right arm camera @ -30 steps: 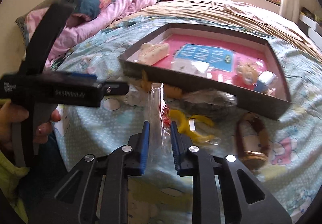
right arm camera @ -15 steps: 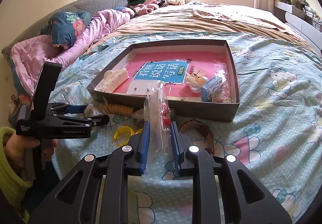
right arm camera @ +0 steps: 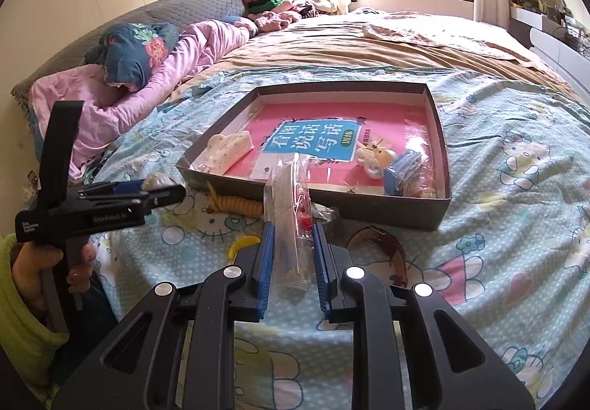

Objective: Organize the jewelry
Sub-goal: 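Carry the tube with the right tool while the left carries the silver coil bag over the tray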

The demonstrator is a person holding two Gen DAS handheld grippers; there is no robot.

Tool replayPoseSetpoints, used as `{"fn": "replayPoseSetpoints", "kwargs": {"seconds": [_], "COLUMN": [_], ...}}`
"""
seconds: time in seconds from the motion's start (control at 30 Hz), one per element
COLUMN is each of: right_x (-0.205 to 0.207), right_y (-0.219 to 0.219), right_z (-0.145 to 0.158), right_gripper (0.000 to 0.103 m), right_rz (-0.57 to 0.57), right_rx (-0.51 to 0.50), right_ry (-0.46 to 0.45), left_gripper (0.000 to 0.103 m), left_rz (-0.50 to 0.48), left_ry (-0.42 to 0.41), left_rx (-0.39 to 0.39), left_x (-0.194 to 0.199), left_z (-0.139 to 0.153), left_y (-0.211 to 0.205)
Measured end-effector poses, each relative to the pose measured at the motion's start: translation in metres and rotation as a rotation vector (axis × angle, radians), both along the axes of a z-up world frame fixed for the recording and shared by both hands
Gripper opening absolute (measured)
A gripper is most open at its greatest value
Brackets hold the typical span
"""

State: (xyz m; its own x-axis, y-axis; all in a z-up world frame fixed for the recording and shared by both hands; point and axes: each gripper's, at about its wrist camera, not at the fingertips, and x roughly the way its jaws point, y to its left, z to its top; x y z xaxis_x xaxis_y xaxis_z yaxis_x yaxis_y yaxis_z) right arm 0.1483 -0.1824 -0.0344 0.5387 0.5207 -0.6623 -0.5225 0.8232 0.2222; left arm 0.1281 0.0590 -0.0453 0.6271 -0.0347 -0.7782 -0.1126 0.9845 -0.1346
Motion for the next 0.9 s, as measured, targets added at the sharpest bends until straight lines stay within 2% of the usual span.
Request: {"fn": "replayPoseSetpoints", "kwargs": {"seconds": [0.53,0.9], "right_x": [0.003,0.015], "right_y": [0.015,0.015], "right_z": [0.012,0.021], "right_gripper": [0.020,0.020], "right_rz": [0.035,0.017], "right_rx": [0.022,0.034], "right_ry": [-0.023,-0.055], "left_gripper": [0.062,0.062], "left_rz": [0.047,0.022], "left_ry": [-0.094,-0.110], "left_rx": [0.009,-0.001], "left_x": [-0.010,0.005], "left_z": [0.026,0.034], "left_y": [0.007,-0.004]}}
